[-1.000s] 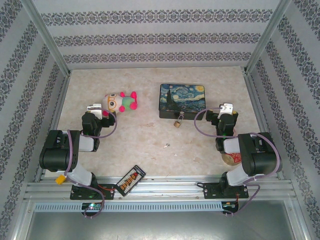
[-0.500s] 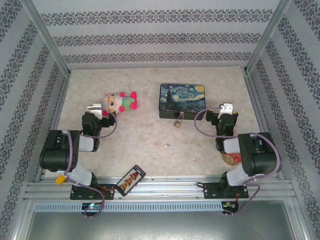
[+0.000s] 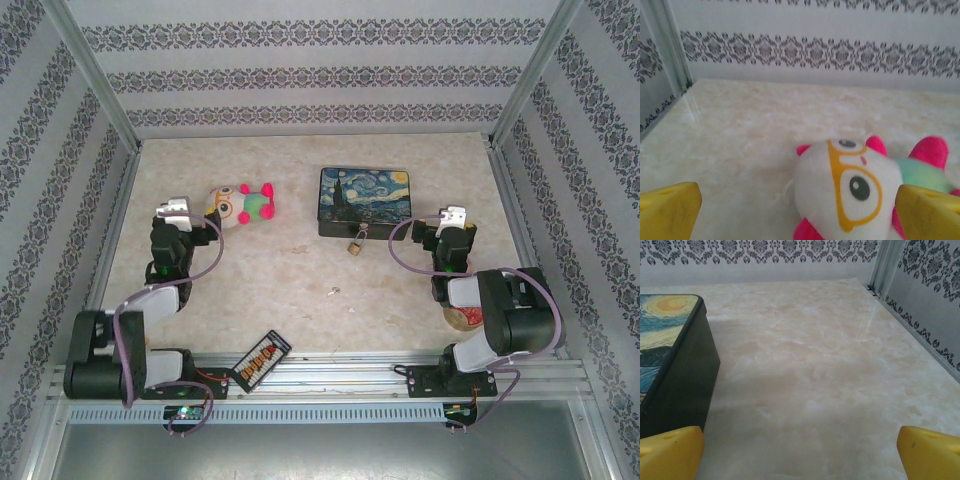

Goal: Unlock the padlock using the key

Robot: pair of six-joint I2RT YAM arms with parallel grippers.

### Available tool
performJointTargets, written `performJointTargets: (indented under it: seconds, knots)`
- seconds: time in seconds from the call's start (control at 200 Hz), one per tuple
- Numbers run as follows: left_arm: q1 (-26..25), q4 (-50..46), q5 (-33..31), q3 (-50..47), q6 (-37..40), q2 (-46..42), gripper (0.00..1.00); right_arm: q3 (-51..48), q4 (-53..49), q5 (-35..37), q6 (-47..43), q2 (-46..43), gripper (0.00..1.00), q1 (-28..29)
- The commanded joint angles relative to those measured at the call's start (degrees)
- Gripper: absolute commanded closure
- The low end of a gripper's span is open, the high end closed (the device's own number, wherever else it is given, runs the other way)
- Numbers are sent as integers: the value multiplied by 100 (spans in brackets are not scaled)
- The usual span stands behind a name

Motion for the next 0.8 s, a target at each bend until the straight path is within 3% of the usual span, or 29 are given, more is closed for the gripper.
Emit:
performJointTargets:
  seconds: [0.0, 0.195, 0.335, 0.57, 0.795]
  knots:
    - [-41, -1144, -17, 260, -622, -527, 1, 93, -22, 152, -178, -311, 2, 197]
    - [-72, -2024, 109, 437, -1825, -1233, 1, 817, -2282, 591, -98, -1668, 2, 218]
    - [-315, -2775, 183, 743, -2565, -1427, 1, 1444, -4112, 417, 693, -2209, 2, 184]
    - [-1819, -3390, -573, 1365, -3119, -875, 1, 2718, -6325, -527, 1909, -1693, 2, 167]
    - [-2836, -2890, -116, 2085, -3479, 788, 1, 3459, -6982, -1333, 2252, -889, 4, 110]
